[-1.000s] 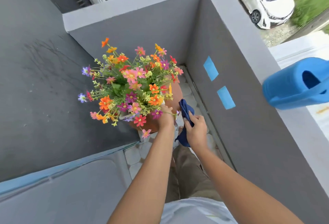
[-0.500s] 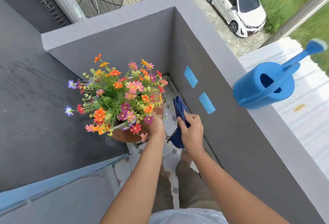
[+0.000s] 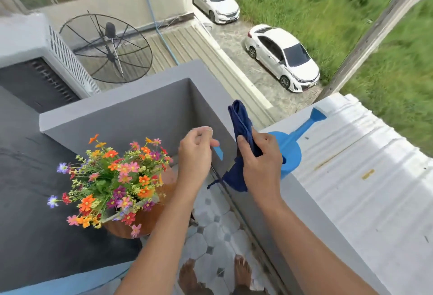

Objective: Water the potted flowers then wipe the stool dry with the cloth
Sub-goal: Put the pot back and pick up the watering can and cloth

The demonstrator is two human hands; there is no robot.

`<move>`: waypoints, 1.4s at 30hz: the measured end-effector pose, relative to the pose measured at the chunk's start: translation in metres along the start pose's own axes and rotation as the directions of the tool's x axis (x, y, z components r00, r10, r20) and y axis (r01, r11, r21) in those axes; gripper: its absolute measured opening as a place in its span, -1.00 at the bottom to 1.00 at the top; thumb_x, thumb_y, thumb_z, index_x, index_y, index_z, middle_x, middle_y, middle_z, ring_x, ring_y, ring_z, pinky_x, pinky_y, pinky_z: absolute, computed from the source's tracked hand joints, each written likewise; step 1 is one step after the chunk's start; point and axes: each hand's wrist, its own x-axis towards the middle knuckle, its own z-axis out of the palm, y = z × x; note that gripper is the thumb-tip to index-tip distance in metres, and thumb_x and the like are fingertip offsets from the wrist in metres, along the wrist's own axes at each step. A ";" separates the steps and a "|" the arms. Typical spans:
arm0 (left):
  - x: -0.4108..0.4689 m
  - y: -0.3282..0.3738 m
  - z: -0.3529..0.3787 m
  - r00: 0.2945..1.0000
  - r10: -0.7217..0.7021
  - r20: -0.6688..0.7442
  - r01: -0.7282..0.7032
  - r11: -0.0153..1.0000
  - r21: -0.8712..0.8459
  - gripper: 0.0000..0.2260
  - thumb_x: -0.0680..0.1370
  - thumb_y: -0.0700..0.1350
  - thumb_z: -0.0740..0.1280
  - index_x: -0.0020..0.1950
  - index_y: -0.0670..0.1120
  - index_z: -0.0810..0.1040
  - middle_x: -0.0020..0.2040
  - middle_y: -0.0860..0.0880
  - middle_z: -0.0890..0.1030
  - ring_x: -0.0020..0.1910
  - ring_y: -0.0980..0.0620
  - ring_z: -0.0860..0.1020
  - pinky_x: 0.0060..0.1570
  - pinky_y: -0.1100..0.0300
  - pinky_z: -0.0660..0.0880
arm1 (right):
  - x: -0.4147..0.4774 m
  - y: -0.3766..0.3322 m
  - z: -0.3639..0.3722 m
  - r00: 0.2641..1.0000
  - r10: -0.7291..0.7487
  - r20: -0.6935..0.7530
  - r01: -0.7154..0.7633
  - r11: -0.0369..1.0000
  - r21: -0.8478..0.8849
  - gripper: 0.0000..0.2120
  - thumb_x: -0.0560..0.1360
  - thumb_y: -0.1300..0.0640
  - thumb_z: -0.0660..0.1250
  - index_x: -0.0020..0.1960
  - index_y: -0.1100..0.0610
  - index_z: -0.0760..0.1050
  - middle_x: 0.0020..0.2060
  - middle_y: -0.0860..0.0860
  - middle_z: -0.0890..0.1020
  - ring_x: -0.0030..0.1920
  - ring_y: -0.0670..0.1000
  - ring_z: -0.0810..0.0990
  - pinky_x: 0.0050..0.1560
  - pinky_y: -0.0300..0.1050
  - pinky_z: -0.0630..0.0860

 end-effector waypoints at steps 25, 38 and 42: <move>-0.039 -0.013 0.257 0.799 -0.530 0.283 0.584 0.571 -0.577 -0.55 0.59 0.25 0.19 0.10 -0.12 0.59 -0.26 0.03 0.44 -0.45 0.07 0.26 -0.56 0.24 0.23 | 0.086 0.051 -0.188 0.951 0.159 -0.266 -0.134 0.985 0.109 -0.80 0.57 0.07 0.36 0.14 0.12 0.63 -0.01 0.04 0.52 -0.13 -0.24 0.57 -0.10 -0.39 0.51; -0.005 -0.034 0.136 0.917 -0.399 0.019 0.371 0.833 -0.411 -0.62 0.65 0.22 0.07 -0.13 -0.05 0.37 -0.37 0.04 0.23 -0.51 0.12 0.18 -0.55 0.23 0.10 | 0.067 0.036 -0.124 0.985 0.158 0.069 -0.164 0.981 0.101 -0.91 0.53 0.09 0.40 -0.12 0.08 0.64 -0.08 0.13 0.60 -0.08 0.05 0.61 -0.09 -0.14 0.52; 0.017 -0.068 0.099 0.925 -0.379 0.015 0.377 0.914 -0.151 -0.62 0.64 0.23 0.04 0.07 -0.02 0.47 -0.32 0.03 0.32 -0.47 0.10 0.28 -0.50 0.23 0.26 | 0.050 0.056 -0.072 0.958 0.189 0.213 -0.201 0.979 0.037 -0.86 0.52 0.10 0.39 -0.22 -0.02 0.62 -0.16 0.11 0.62 -0.13 0.04 0.61 -0.13 -0.12 0.51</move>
